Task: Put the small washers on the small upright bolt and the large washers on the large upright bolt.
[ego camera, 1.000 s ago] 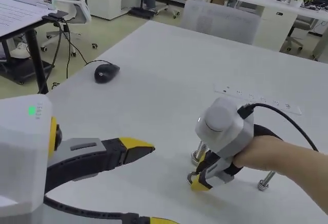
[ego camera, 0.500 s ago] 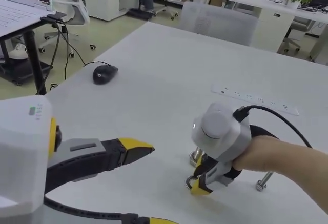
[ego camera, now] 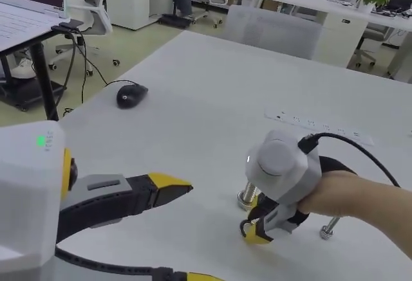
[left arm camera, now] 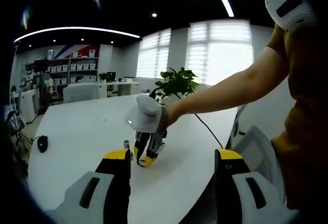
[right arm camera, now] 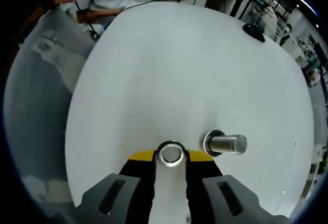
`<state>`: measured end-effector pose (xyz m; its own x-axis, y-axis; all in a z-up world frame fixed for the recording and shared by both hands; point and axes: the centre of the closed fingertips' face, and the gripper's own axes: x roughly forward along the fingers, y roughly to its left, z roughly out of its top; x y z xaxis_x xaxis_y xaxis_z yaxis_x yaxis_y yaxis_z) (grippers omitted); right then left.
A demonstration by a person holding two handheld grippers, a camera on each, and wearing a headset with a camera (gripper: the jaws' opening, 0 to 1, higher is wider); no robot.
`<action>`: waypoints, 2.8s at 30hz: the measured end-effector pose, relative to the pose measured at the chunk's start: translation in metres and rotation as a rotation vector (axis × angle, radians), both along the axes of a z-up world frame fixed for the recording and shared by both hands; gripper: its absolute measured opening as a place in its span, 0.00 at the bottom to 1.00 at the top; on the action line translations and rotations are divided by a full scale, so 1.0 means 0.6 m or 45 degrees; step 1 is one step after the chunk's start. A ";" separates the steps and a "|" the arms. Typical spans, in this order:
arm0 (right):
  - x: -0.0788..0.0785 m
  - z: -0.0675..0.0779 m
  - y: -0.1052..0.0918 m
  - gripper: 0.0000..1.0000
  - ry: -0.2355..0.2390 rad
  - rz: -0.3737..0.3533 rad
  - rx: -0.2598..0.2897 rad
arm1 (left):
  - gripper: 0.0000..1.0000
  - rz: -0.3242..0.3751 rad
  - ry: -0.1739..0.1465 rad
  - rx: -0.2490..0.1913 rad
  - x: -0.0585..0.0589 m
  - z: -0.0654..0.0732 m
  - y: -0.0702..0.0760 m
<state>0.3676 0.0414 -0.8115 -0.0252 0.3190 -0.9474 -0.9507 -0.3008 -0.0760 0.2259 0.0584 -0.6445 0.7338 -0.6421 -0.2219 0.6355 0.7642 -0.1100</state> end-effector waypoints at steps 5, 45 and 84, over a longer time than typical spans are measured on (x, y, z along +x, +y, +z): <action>0.016 0.027 -0.011 0.22 -0.022 -0.023 0.022 | 0.66 -0.009 -0.004 0.002 0.000 0.002 -0.003; 0.086 0.073 0.052 0.22 -0.148 0.092 -0.044 | 0.66 -0.016 0.011 -0.017 0.013 -0.003 -0.001; 0.099 0.132 -0.008 0.12 -0.166 -0.181 0.269 | 0.66 -0.060 0.042 0.028 0.014 -0.014 -0.012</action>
